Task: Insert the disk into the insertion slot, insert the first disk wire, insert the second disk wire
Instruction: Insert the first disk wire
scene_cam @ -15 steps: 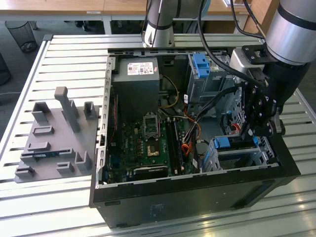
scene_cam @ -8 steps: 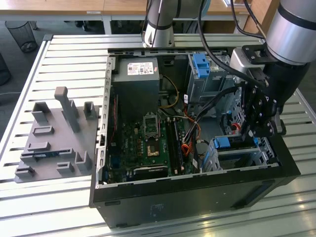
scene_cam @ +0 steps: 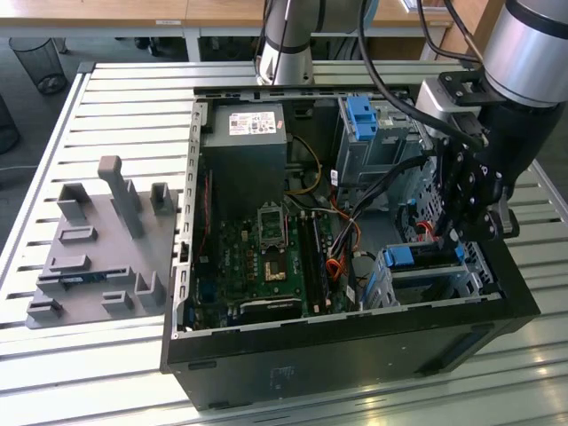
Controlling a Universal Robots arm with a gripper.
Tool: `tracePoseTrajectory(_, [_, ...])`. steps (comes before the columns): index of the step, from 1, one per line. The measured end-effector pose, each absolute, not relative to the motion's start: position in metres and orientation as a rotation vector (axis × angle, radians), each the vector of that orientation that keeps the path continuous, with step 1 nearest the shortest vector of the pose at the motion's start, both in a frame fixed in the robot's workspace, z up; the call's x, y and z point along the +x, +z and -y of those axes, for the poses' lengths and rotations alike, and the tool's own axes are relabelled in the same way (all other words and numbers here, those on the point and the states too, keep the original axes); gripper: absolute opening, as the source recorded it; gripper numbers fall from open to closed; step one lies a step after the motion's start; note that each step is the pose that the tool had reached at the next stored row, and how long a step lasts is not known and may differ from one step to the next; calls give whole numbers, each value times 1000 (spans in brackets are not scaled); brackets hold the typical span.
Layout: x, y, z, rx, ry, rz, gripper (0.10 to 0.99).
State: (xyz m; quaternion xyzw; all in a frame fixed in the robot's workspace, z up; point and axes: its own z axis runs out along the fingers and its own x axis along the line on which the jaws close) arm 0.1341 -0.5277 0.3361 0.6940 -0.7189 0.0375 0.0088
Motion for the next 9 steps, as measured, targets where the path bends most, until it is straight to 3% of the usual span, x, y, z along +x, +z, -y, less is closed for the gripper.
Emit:
tracePoseTrajectory(2, [134,338,528,2168,116,2246,224])
tracePoseTrajectory(3, [134,338,528,2168,116,2246,157])
tracePoseTrajectory(5, [134,339,528,2168,115,2245,106])
tracePoseTrajectory(9, [134,340,528,2168,115,2245,106])
